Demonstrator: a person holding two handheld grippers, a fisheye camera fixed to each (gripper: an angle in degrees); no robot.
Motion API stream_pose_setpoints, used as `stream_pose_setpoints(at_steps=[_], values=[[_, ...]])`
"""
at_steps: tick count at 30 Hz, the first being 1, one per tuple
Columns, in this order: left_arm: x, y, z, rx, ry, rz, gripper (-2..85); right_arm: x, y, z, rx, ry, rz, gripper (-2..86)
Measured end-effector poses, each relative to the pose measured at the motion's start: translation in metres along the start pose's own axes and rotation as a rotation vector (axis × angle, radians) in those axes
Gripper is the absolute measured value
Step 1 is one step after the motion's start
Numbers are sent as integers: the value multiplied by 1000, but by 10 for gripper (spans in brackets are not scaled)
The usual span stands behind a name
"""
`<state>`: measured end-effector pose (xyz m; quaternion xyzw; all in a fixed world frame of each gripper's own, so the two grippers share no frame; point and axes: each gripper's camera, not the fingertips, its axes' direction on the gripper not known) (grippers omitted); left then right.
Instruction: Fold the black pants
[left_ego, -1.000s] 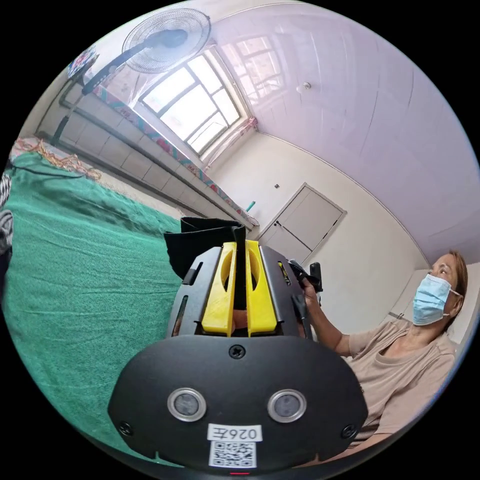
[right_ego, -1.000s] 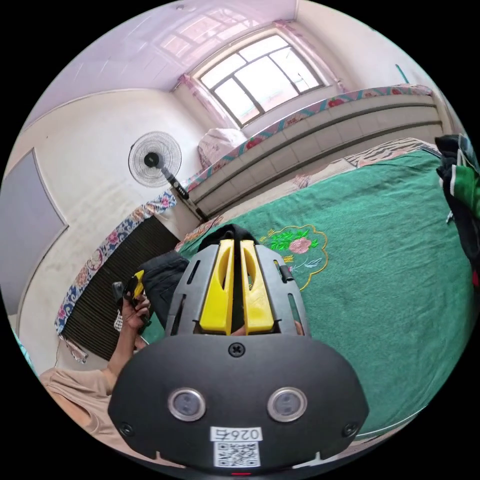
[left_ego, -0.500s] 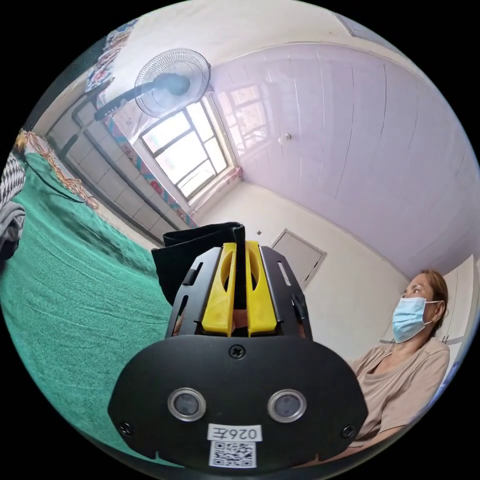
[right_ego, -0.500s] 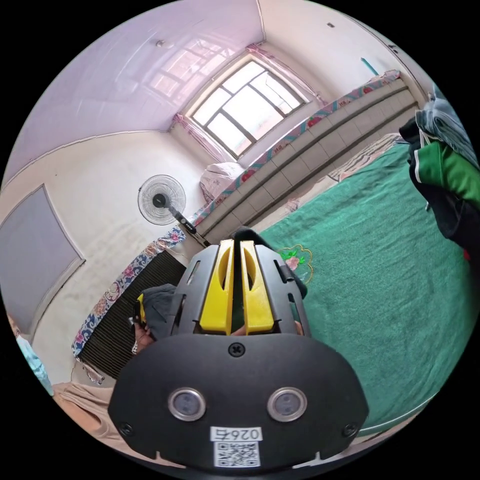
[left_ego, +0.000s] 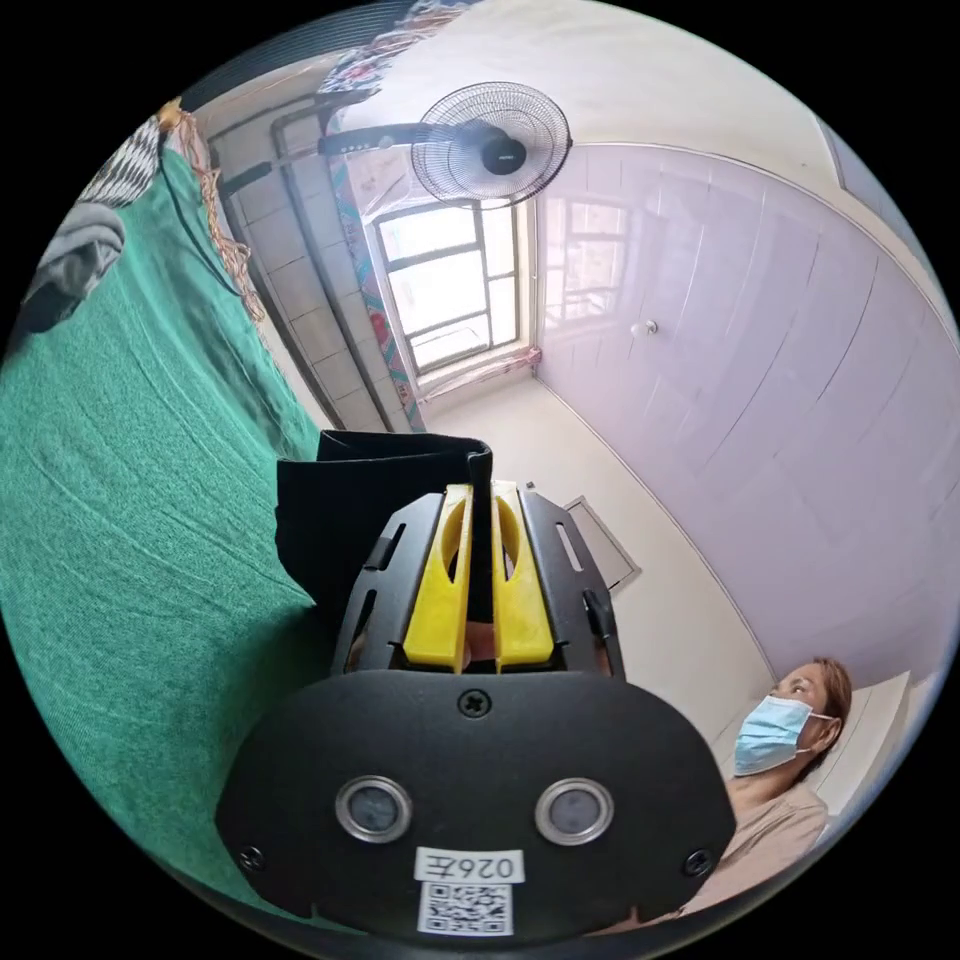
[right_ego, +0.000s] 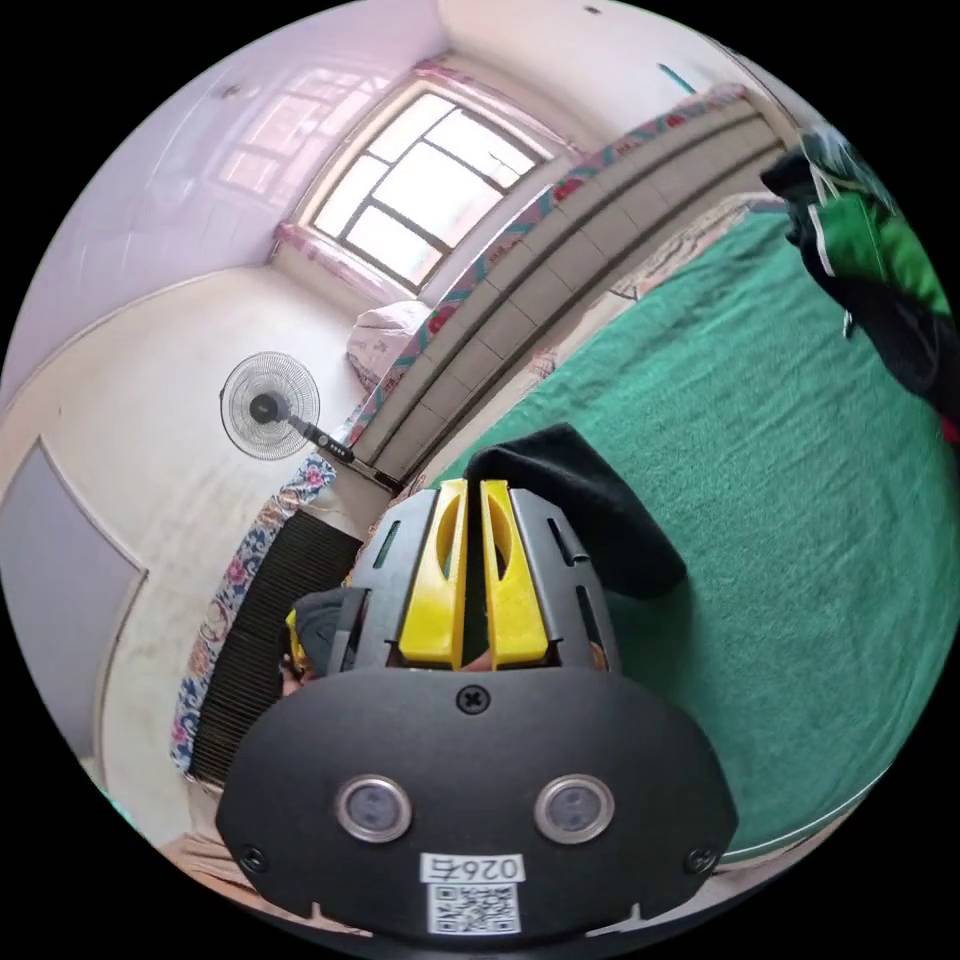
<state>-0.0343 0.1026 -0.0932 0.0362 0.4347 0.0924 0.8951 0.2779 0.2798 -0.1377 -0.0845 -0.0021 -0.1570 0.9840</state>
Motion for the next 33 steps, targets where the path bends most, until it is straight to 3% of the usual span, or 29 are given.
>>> stream_pose_setpoints(at_steps=[4, 6, 8, 10, 12, 14, 18, 21, 23, 27, 31, 33], values=[[1, -3, -2, 83, -94, 65, 24, 22, -8, -7, 34, -108, -25, -13], [16, -1, -2, 109, 8, 175, 26, 5, -1, -37, 124, -187, -171, -13], [65, 1, 0, 60, 202, 520, 24, -18, 8, -66, 179, -241, -354, -13], [91, 0, -3, -30, 308, 683, 22, -32, 20, -91, 207, -259, -534, -13], [89, -1, -10, -82, 332, 691, 22, -21, 27, -105, 157, -256, -619, -11], [61, -6, -12, -138, 196, 508, 24, 4, 19, -97, 17, -218, -560, -8], [10, -3, 7, -314, -184, 169, 32, 64, 19, -35, -555, -110, -457, -5], [-8, 5, 28, -471, -563, 67, 40, 63, 39, -35, -647, -154, -605, -9], [-3, 8, 41, -547, -709, 114, 45, 61, 39, -49, -534, -156, -641, -10], [6, 7, 41, -383, -627, 115, 46, 101, 22, -64, -141, -79, -400, -6], [19, 15, 11, 60, -608, 83, 4, 89, 29, -17, -97, 74, -425, 11], [29, 17, 15, 136, -682, 125, 1, 62, 45, 40, -157, 193, -543, 22]])
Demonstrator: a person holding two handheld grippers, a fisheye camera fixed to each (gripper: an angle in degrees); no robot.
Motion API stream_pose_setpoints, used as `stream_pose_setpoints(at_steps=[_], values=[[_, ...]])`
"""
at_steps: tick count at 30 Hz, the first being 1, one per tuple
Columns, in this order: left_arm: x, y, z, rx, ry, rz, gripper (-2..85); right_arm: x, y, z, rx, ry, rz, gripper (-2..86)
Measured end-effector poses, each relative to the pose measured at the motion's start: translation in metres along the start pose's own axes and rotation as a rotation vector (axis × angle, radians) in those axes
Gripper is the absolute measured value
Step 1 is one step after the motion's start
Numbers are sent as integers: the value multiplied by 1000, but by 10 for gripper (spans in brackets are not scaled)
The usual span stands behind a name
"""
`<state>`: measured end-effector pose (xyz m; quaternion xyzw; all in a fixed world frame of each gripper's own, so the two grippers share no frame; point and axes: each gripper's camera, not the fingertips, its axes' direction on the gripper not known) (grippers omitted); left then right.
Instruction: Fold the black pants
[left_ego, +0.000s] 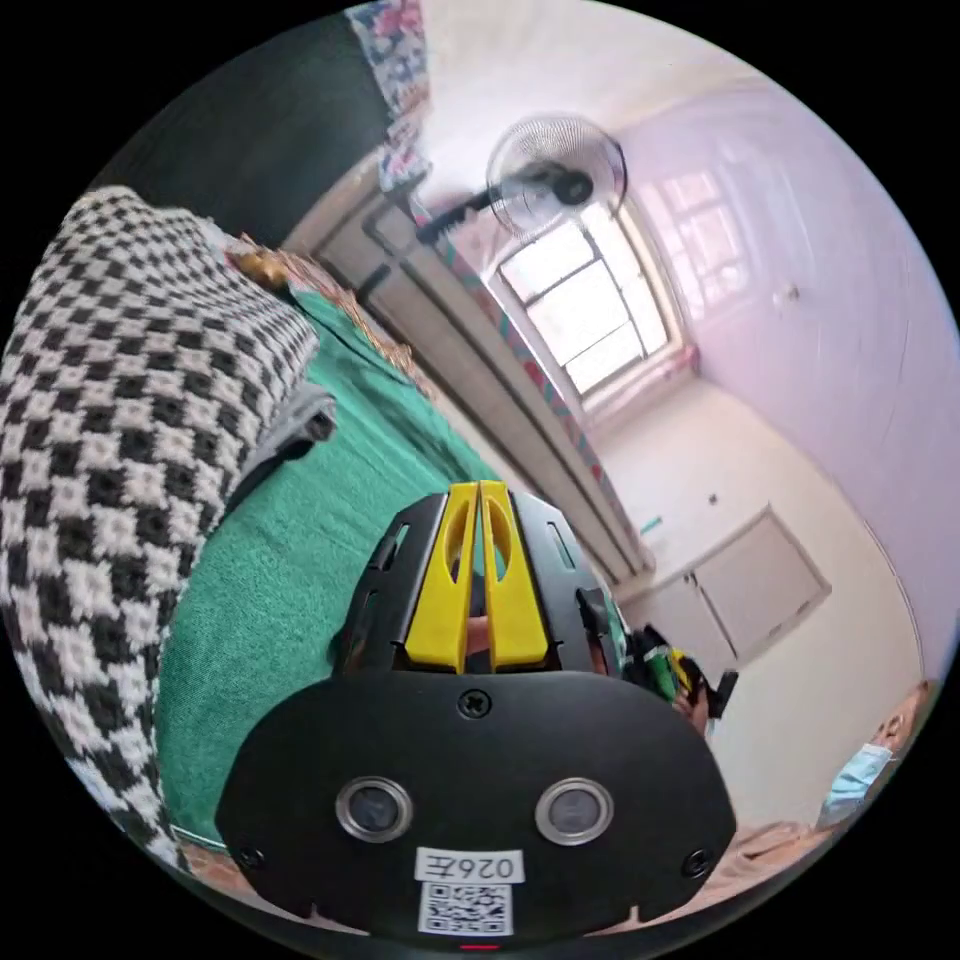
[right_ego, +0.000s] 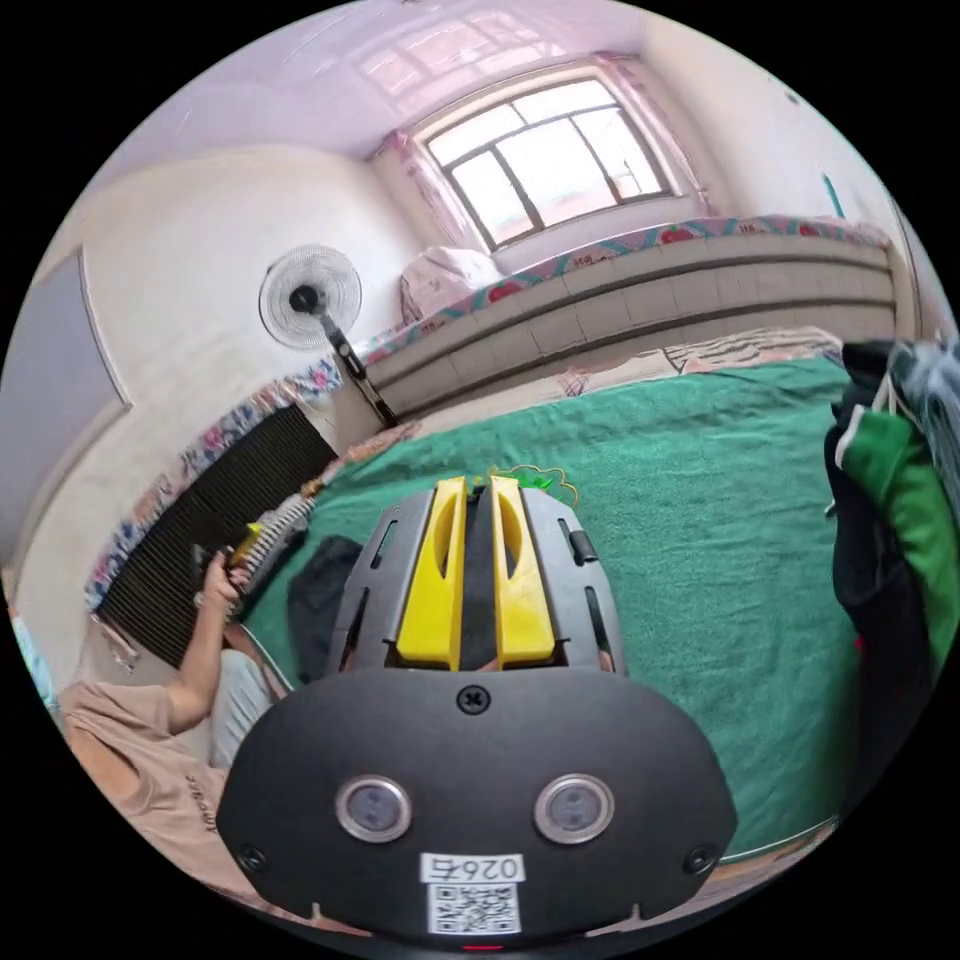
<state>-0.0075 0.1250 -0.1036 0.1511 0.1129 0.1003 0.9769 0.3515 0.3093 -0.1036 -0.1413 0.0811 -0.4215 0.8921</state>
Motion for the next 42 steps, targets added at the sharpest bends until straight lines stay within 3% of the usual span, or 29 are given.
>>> stream_pose_setpoints(at_steps=[3, 6, 9, 11, 19, 24, 26, 31, 35, 38, 42], values=[[41, -9, 33, -94, -198, 201, 35, -51, -7, 81, -126, 145, -149, 44], [73, -11, 84, -221, -370, 394, 157, -84, -5, 162, -260, 246, -282, 80], [75, 2, 149, -466, -427, 506, 204, -86, 9, 248, -451, 398, -353, 97], [58, 20, 208, -794, -356, 489, 184, -71, 26, 298, -610, 445, -362, 98], [34, -2, 202, -744, -234, 340, 104, -14, -3, 285, -544, 349, -189, 0], [36, -28, 154, -553, 42, 278, 65, 20, -49, 197, -249, 265, -75, -10], [54, -42, 114, -370, 151, 330, 56, 32, -62, 150, -106, 260, -36, -10], [62, -53, 59, -93, 88, 406, 56, 97, -72, 19, 240, 295, 149, -10], [12, -60, 81, -157, -94, 200, 109, 191, -65, -32, 233, 415, 450, 23], [-11, -63, 73, -144, -48, 108, 160, 238, -50, -61, 277, 425, 632, 86], [9, -66, 59, -108, -90, 215, 151, 232, -52, -88, 377, 488, 603, 66]])
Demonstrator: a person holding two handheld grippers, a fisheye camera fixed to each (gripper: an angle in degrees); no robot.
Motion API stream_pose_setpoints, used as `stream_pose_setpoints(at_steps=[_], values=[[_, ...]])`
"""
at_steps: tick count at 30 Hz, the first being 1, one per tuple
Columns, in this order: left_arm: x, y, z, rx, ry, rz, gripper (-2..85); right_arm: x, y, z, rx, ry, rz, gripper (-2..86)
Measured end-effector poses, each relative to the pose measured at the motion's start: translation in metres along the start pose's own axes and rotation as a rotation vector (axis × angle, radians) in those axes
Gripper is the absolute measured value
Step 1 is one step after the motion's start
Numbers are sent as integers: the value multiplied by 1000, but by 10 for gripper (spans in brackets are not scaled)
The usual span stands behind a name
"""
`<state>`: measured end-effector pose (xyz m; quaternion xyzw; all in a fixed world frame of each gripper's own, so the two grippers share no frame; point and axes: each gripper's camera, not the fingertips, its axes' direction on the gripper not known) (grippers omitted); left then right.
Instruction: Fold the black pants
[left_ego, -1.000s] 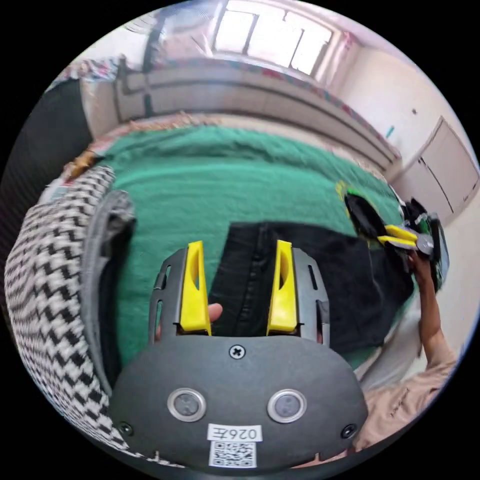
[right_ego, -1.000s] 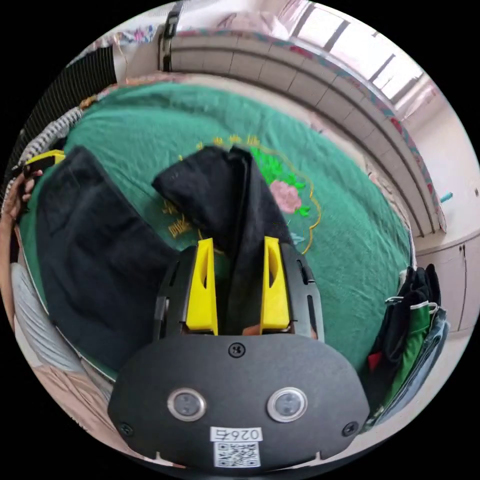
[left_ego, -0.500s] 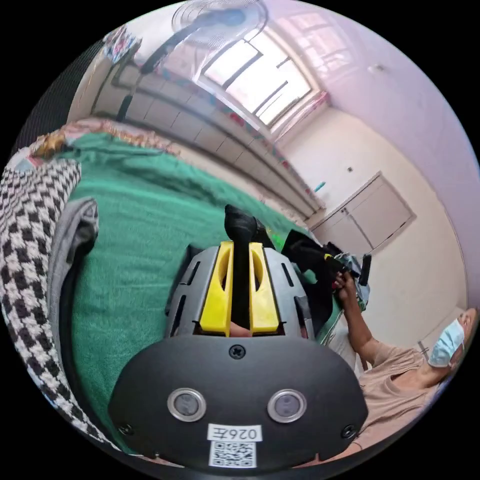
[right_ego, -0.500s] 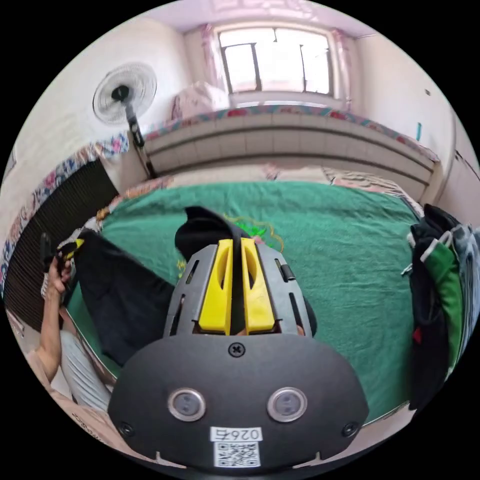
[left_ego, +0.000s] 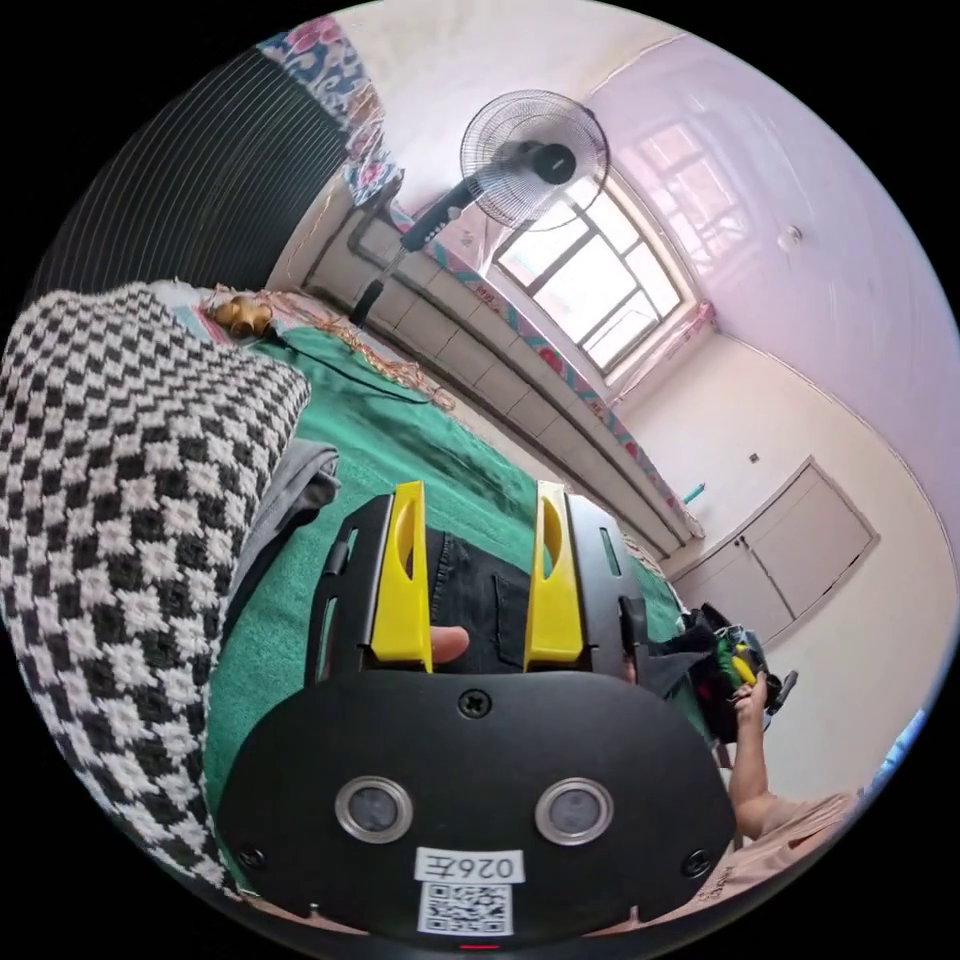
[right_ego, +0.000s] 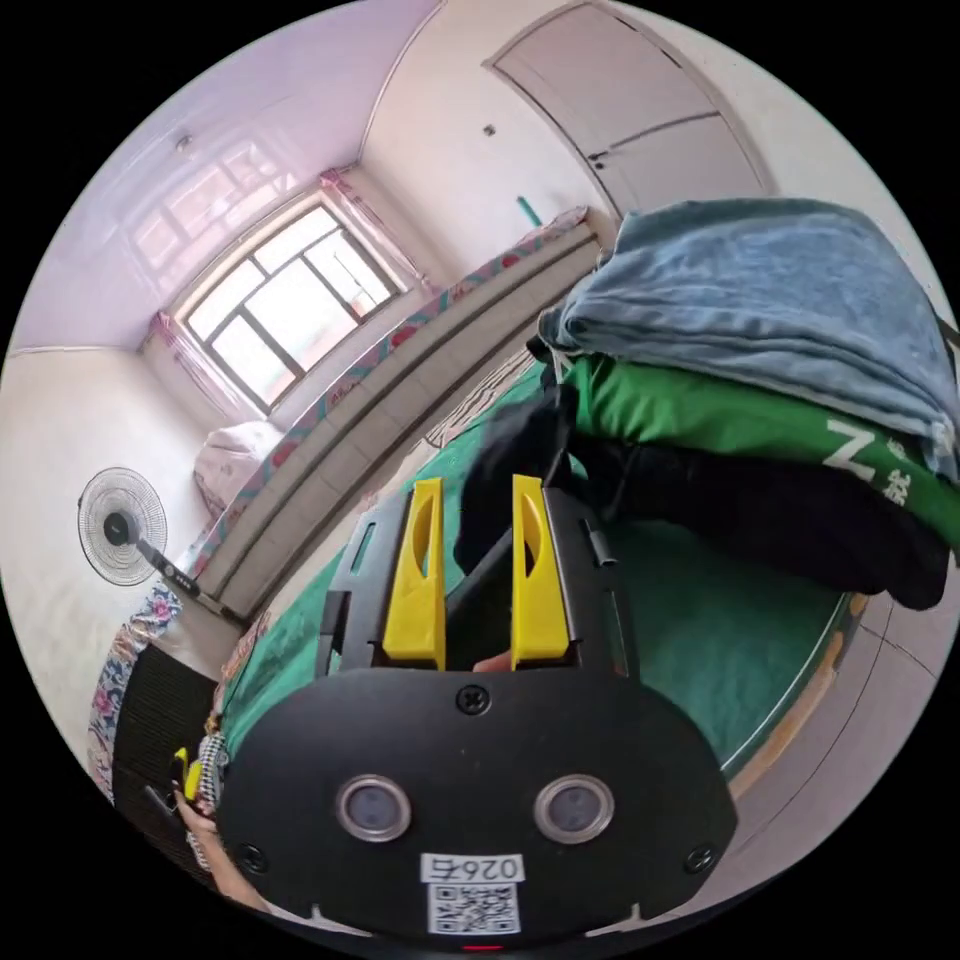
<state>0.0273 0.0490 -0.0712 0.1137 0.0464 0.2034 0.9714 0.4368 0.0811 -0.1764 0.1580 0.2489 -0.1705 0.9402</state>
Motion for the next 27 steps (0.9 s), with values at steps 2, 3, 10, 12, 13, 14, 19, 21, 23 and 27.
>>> stream_pose_setpoints(at_steps=[2, 3, 10, 12, 13, 14, 19, 21, 23, 27], values=[[18, -1, 16, -73, -24, 87, 141, -19, -2, 2, -11, 14, -97, 64], [22, -1, 23, -100, -22, 105, 139, -34, -1, 11, -50, -8, -172, 63], [57, 23, 143, -562, -111, 291, 198, -108, 46, 119, -522, -129, -460, 88], [73, 33, 150, -559, -251, 403, 200, -121, 82, 166, -687, -43, -535, 107], [83, 37, 151, -561, -276, 448, 187, -123, 93, 178, -740, -19, -562, 109], [87, 39, 151, -569, -276, 473, 172, -128, 118, 198, -809, 65, -644, 112], [73, 36, 136, -538, -190, 411, 60, -168, 159, 172, -723, 171, -878, 22], [60, 33, 126, -513, -123, 337, 23, -172, 166, 154, -675, 189, -900, -8], [47, 30, 108, -460, -22, 250, 9, -172, 161, 131, -622, 150, -866, -13], [49, 25, 63, -280, 171, 241, -1, -164, 123, 34, -385, -143, -704, -15]])
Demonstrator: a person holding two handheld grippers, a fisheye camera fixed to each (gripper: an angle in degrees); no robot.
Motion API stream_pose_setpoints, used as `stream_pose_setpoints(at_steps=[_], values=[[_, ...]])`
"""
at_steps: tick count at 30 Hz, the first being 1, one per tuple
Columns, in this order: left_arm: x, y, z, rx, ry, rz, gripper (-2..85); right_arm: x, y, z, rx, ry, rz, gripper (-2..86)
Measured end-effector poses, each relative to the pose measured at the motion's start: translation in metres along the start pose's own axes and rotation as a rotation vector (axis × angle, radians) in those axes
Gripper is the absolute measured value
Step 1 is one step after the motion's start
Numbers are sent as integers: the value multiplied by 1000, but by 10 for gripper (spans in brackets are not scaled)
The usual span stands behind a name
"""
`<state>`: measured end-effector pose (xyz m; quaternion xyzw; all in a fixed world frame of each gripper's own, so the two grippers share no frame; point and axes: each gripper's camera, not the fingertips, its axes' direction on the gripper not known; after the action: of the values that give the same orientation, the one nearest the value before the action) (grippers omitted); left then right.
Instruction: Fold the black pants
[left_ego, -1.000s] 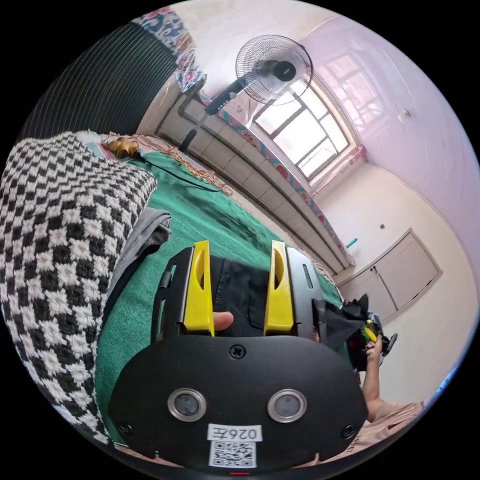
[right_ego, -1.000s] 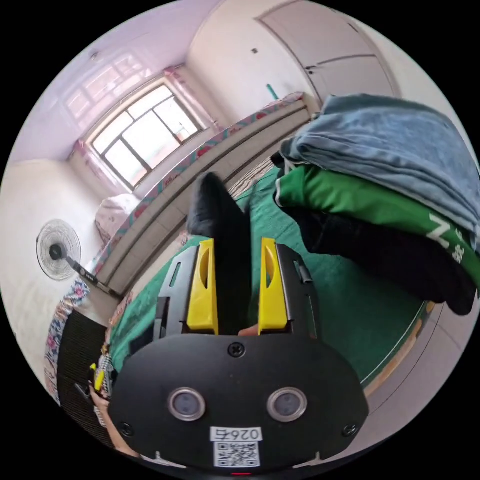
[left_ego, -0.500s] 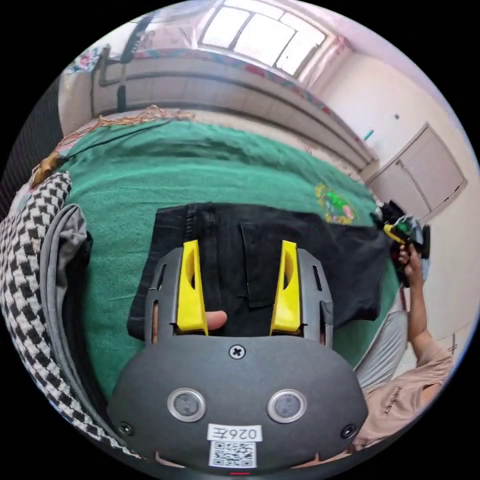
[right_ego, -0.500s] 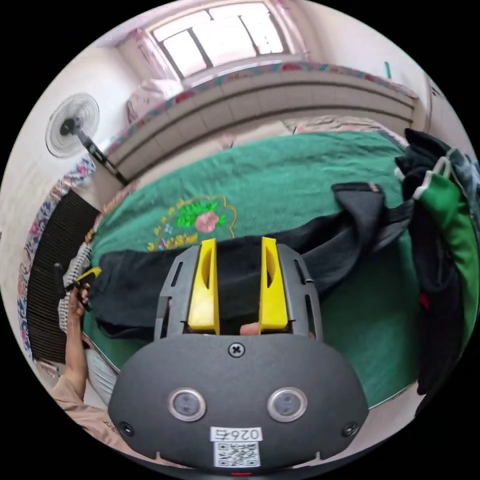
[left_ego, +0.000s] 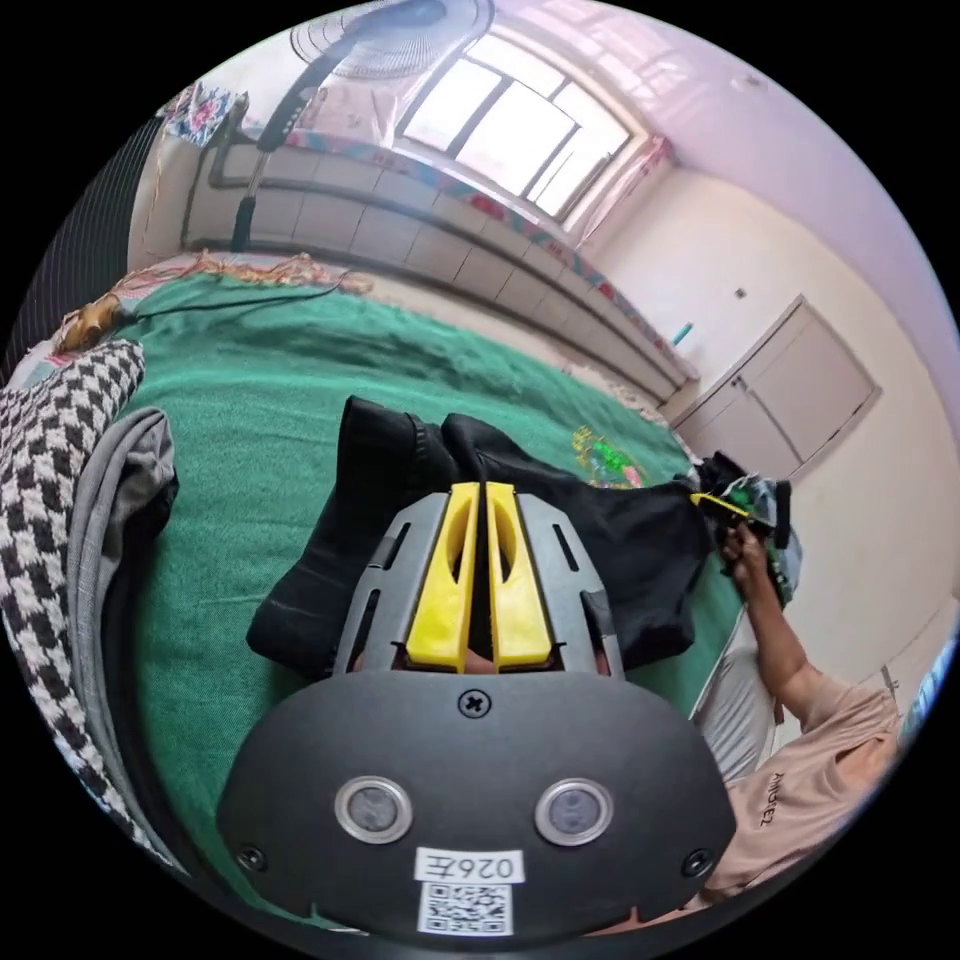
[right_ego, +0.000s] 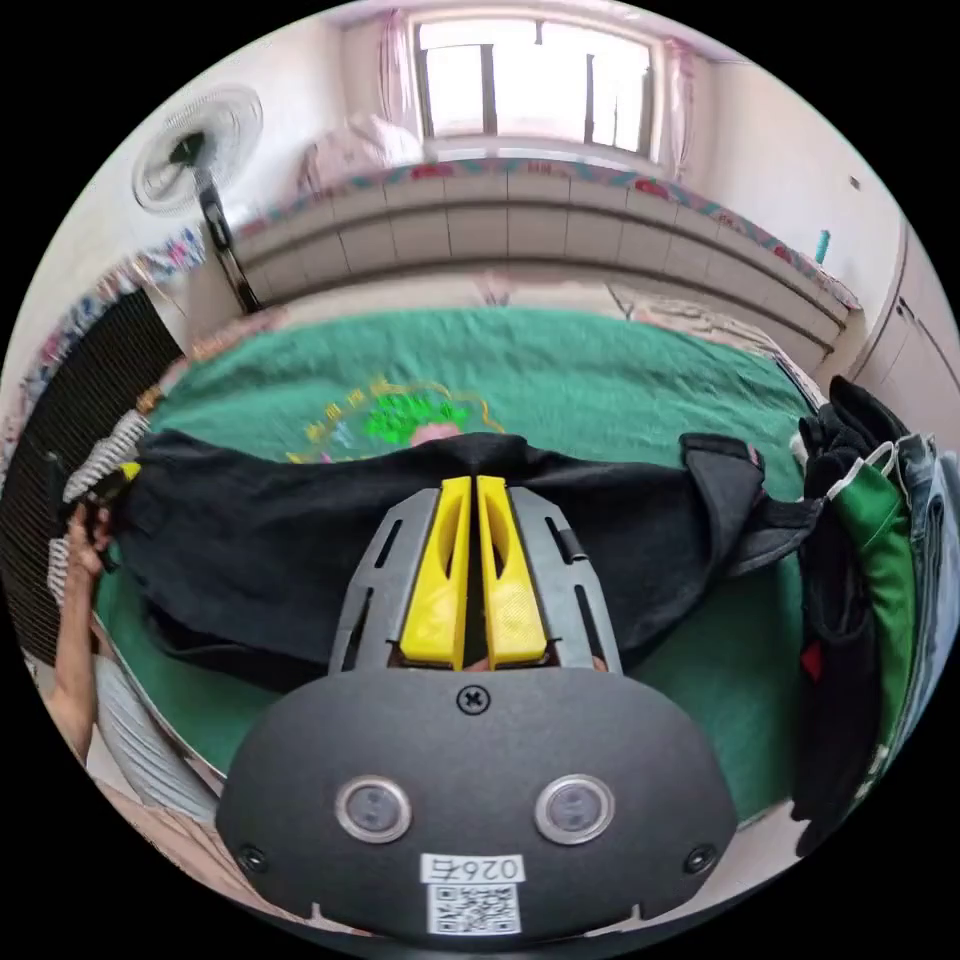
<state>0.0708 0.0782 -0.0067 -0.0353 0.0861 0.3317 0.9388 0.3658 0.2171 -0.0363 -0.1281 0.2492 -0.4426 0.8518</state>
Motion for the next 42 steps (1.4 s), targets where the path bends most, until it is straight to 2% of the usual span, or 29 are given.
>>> stream_pose_setpoints(at_steps=[3, 4, 7, 9, 10, 11, 12, 13, 14, 15, 16, 17, 19, 22, 24, 26, 29, 31, 32, 35, 37, 38, 40, 42], values=[[20, 8, -47, 194, 173, 139, -4, -2, 22, -90, 244, -92, -23, -16], [24, 14, -64, 250, 295, 202, -4, -1, 27, -106, 279, -116, -39, -16], [27, 30, -95, 217, 599, 429, -5, 7, 54, -180, 311, -330, -234, -16], [33, 42, -103, 75, 663, 541, -5, 18, 69, -201, 100, -447, -385, -16], [35, 51, -100, -66, 637, 553, -5, 19, 75, -199, 16, -465, -423, -16], [37, 62, -91, -227, 553, 531, -5, 21, 90, -187, -154, -473, -460, -15], [36, 68, -84, -312, 500, 506, -5, 21, 108, -164, -342, -462, -454, -15], [30, 81, -67, -481, 378, 418, -5, 20, 117, -150, -441, -458, -446, -14], [20, 92, -55, -582, 340, 315, -6, 17, 130, -125, -589, -436, -400, -12], [15, 97, -51, -614, 350, 271, -6, 13, 141, -100, -734, -291, -358, -11], [7, 105, -49, -651, 358, 205, -7, 10, 146, -89, -800, -207, -358, -10], [2, 108, -53, -647, 318, 161, -8, 3, 155, -74, -879, -83, -379, -9], [-1, 107, -66, -586, 234, 124, -9, -2, 153, -69, -871, 3, -367, -9], [0, 99, -90, -429, 188, 84, -10, 2, 110, -94, -603, -44, -172, -6], [5, 92, -94, -349, 146, 79, -10, -10, 84, -113, -325, -197, -55, 0], [19, 83, -84, -321, 68, 99, -10, -29, 73, -107, -237, -243, -12, 11], [42, 72, -81, -295, 29, 183, -9, -71, 59, -70, -261, -74, -52, 42], [50, 66, -84, -293, 183, 248, -9, -89, 50, -45, -278, 3, -63, 71], [53, 65, -86, -270, 274, 287, -8, -97, 46, -28, -286, 6, -53, 93], [38, 65, -95, -129, 340, 242, -8, -100, 43, 19, -352, -98, 60, 126], [19, 67, -101, -42, 303, 140, -7, -109, 44, 50, -437, -54, 32, 112], [7, 69, -105, 0, 259, 82, -5, -122, 40, 50, -420, 56, -43, 95], [-7, 72, -112, 56, 181, 9, 2, -138, 35, 52, -440, 87, -138, 58], [-16, 73, -120, 122, 119, -32, 49, -141, 31, 38, -401, 140, -166, 1]])
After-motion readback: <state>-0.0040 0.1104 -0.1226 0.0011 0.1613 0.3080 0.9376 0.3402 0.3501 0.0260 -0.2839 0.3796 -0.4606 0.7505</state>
